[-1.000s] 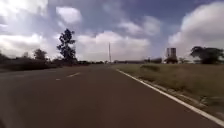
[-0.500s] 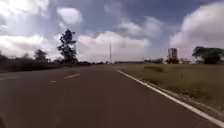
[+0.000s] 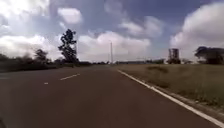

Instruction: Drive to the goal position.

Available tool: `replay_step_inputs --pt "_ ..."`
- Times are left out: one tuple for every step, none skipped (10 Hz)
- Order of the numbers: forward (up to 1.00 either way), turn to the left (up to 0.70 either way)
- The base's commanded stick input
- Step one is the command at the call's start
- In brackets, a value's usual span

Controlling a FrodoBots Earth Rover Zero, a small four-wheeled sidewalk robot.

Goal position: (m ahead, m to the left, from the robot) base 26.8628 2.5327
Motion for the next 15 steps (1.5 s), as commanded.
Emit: replay_step_inputs --pt "1.0 0.0" --pt "1.0 0.0" --pt "1.0 0.0" --pt "1.0 0.0" --pt "1.0 0.0" --pt "1.0 0.0" --pt "1.0 0.0" --pt "1.0 0.0" --pt "1.0 0.0" --pt "1.0 0.0" --pt "1.0 0.0" --pt "1.0 0.0" --pt "1.0 0.0" --pt "1.0 0.0" --pt "1.0 0.0"
